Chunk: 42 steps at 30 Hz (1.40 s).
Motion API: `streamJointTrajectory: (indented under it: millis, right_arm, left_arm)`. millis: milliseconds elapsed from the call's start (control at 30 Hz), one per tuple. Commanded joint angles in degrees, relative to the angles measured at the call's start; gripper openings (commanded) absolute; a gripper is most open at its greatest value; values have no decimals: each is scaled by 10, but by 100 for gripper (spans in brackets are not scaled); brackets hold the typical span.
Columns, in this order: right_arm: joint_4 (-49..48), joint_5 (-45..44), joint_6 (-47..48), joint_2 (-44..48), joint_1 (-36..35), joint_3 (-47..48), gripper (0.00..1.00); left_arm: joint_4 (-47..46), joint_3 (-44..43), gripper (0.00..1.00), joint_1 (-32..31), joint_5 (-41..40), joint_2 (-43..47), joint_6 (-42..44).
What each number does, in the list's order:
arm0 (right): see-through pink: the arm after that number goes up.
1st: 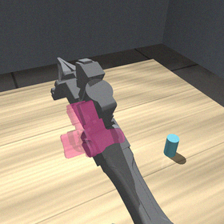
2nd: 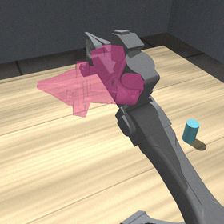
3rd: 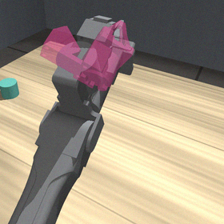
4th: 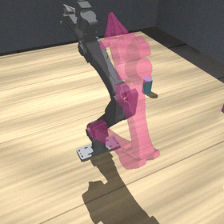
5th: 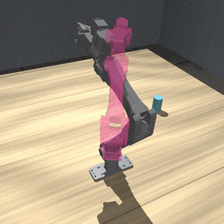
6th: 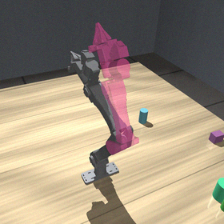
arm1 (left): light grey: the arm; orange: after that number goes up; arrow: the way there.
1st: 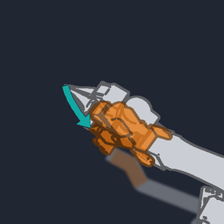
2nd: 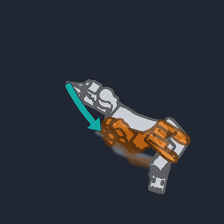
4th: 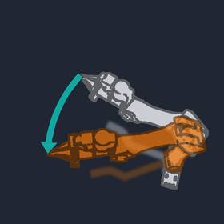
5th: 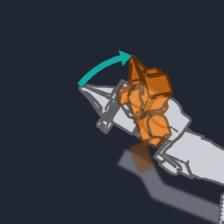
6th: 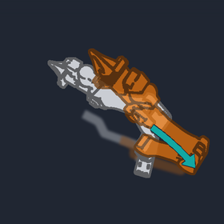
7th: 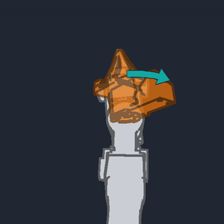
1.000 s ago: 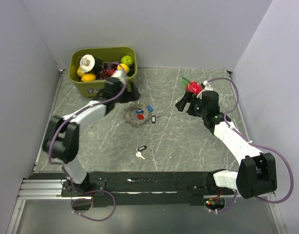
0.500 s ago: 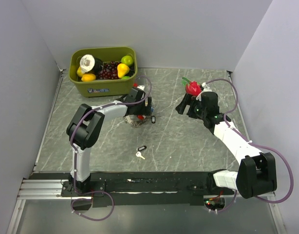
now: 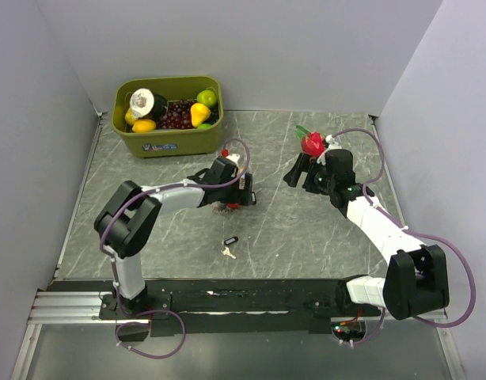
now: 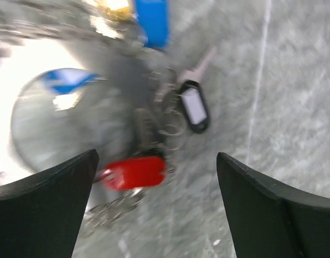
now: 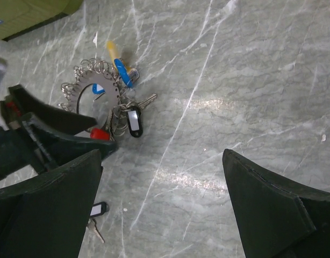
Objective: Put the keys on the keyring
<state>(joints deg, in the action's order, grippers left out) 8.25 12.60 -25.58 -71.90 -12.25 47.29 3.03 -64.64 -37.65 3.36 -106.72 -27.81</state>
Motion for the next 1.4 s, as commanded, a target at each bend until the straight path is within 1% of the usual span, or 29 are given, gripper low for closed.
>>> streamJointTrajectory:
  millis: [0, 33, 67, 133, 200, 267, 300, 367, 400, 467, 500, 533, 667, 700, 733, 767, 800, 867, 933, 1000, 1067, 1233, 1367]
  right_arm:
    - [-17, 4, 8, -5, -5, 6, 100]
    - [-17, 2, 9, -7, -10, 8, 100]
    - [-17, 2, 11, -10, -14, 9, 100]
    - [-17, -6, 13, -20, -22, 17, 100]
    - [-24, -14, 17, -29, -42, 19, 100]
    - [-27, -29, 22, -37, -63, 27, 100]
    - [-28, -31, 23, -51, -68, 32, 99]
    - [-25, -31, 24, -69, -83, 51, 98]
    - [-24, -29, 24, -91, -88, 67, 95]
    - [-22, -22, 23, -116, -95, 83, 91]
    - [-20, -20, 22, -142, -102, 101, 87]
    - [-17, -20, 19, -157, -106, 111, 85]
    - [14, -14, 22, -235, -119, 173, 74]
    - [17, -7, 22, -266, -119, 196, 68]
    - [19, 0, 19, -280, -119, 206, 65]
    - [17, 6, 18, -305, -120, 213, 62]
    - [14, 10, 14, -314, -120, 222, 57]
    - [11, 29, 5, -340, -121, 231, 51]
    - [13, 30, -3, -354, -126, 245, 45]
    - [21, 32, -2, -370, -131, 257, 38]
    - [28, 31, 2, -380, -138, 265, 34]
    - [19, 59, 1, -389, -149, 250, 29]
    - [19, 89, 1, -389, -156, 222, 25]
  left_arm:
    - [22, 0, 99, 5, -131, 97, 4]
    - [22, 3, 99, 4, -142, 126, 6]
    - [22, 12, 97, 4, -168, 142, 7]
    - [20, 23, 96, 6, -196, 175, 8]
    - [22, 44, 96, 24, -208, 188, 4]
    - [29, 65, 96, 48, -189, 195, -15]
    - [30, 73, 96, 76, -155, 196, -24]
    - [21, 105, 96, 105, -116, 201, -50]
    - [15, 118, 96, 129, -79, 205, -58]
    - [-8, 160, 96, 150, -42, 217, -75]
    - [-26, 173, 96, 165, -30, 220, -78]
    - [-44, 189, 96, 172, 0, 217, -81]
    - [-65, 194, 99, 190, 56, 185, -93]
    - [-69, 191, 97, 190, 66, 176, -95]
    - [-74, 184, 95, 190, 73, 159, -95]
    - [-78, 181, 91, 189, 89, 150, -97]
    - [-82, 178, 88, 190, 99, 143, -97]
    - [-87, 167, 82, 190, 110, 119, -100]
    - [-80, 151, 82, 190, 109, 93, -98]
    - [-66, 138, 79, 190, 104, 75, -92]
    - [-59, 122, 75, 190, 111, 54, -86]
    - [-58, 99, 68, 189, 134, 20, -85]
    - [-67, 94, 67, 179, 147, 16, -77]
